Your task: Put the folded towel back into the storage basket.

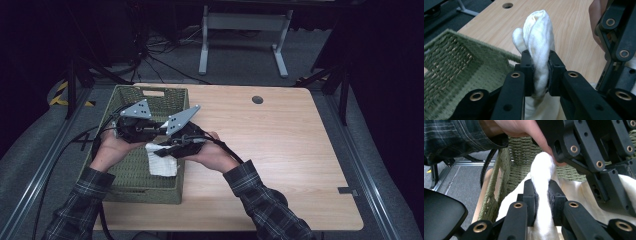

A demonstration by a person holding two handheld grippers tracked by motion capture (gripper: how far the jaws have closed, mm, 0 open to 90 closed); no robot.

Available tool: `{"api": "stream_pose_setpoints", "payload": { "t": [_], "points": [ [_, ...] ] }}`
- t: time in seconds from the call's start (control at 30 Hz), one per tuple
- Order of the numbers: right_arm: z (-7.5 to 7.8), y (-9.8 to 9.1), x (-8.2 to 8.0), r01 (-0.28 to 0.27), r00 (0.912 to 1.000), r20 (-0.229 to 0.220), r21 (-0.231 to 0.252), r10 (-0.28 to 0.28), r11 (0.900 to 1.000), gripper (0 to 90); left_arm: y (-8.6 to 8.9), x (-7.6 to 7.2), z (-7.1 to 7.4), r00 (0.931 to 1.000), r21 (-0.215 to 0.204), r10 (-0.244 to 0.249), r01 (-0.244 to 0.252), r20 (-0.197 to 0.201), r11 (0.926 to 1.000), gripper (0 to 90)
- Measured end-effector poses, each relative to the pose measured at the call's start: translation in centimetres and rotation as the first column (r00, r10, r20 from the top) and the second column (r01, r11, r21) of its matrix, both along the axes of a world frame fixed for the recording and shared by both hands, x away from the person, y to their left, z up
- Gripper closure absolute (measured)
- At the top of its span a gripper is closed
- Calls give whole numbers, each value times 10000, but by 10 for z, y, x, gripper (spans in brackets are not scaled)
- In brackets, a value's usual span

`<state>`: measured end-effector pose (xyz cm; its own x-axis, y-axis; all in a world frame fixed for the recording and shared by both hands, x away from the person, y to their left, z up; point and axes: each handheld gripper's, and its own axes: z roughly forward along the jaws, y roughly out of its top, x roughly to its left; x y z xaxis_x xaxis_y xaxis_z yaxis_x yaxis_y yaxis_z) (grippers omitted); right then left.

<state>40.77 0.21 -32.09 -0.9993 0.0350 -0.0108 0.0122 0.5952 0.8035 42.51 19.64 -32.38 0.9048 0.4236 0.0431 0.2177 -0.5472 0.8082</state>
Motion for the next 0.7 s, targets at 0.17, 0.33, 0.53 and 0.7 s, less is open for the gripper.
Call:
{"api": "stream_pose_setpoints", "payload": {
  "t": [0.17, 0.33, 0.53, 0.7],
  "points": [
    [-11, 5, -2, -43, 9999, -149, -141, 41, 9999, 799, 6, -4, -8, 9998, -179, 61, -64, -180, 9998, 788],
    [-24, 8, -3, -65, 9995, -303, -295, 56, 9995, 799, 4, -4, -16, 9996, 63, -5, 7, -295, 10000, 788],
    [-38, 9, -4, -92, 9988, -488, -472, 69, 9988, 797, 2, -4, -18, 9995, 125, -38, 43, -329, 9999, 788],
    [-41, 10, -4, -132, 9983, -565, -510, 103, 9986, 755, 1, -2, -19, 9992, 151, -20, 26, -399, 9999, 788]
  ]
}}
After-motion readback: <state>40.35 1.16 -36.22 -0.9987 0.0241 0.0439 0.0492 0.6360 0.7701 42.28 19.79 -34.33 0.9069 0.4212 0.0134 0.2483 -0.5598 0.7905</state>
